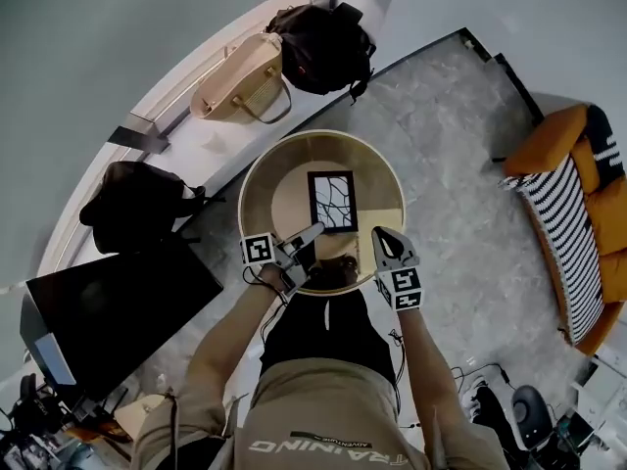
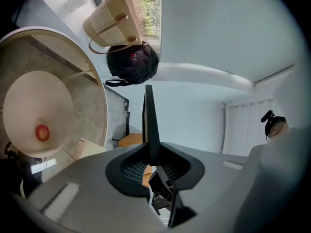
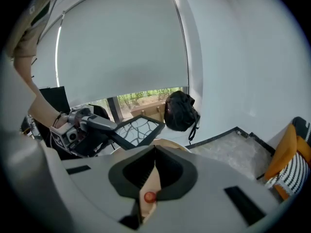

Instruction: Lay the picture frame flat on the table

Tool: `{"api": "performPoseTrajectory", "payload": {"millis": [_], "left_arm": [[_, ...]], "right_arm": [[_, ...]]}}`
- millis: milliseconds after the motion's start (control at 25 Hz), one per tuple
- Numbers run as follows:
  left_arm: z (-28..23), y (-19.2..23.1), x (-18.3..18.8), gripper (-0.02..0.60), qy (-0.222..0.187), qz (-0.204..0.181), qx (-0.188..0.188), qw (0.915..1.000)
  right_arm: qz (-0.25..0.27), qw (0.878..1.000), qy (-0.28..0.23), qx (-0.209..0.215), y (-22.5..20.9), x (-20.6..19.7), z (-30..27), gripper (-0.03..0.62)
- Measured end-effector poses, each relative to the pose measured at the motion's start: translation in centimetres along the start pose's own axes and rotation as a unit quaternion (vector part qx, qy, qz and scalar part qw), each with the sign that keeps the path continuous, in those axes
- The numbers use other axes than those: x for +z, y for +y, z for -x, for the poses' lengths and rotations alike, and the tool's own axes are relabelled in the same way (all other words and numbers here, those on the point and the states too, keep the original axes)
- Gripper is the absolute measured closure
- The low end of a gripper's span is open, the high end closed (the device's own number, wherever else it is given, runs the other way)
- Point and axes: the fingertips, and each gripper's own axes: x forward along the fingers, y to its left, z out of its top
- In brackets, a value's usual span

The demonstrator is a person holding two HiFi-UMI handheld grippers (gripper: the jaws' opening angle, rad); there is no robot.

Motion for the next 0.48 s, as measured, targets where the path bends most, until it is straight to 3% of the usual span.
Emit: {"api": "performPoseTrajectory", "payload": {"millis": [320, 480], "left_arm": [[-4.1, 12.3, 4.2, 0.505, -0.024, 0.018, 0.045, 0.9985], [-7.5, 16.4, 6.0, 0.505, -0.03, 0.021, 0.052, 0.998]], "right_arm": [[0.017, 1.0, 0.012, -0.009, -5.4, -5.4, -11.1, 0.588], [0.023, 0.999, 0.004, -0.032, -8.3, -7.2, -14.3, 0.588]]}}
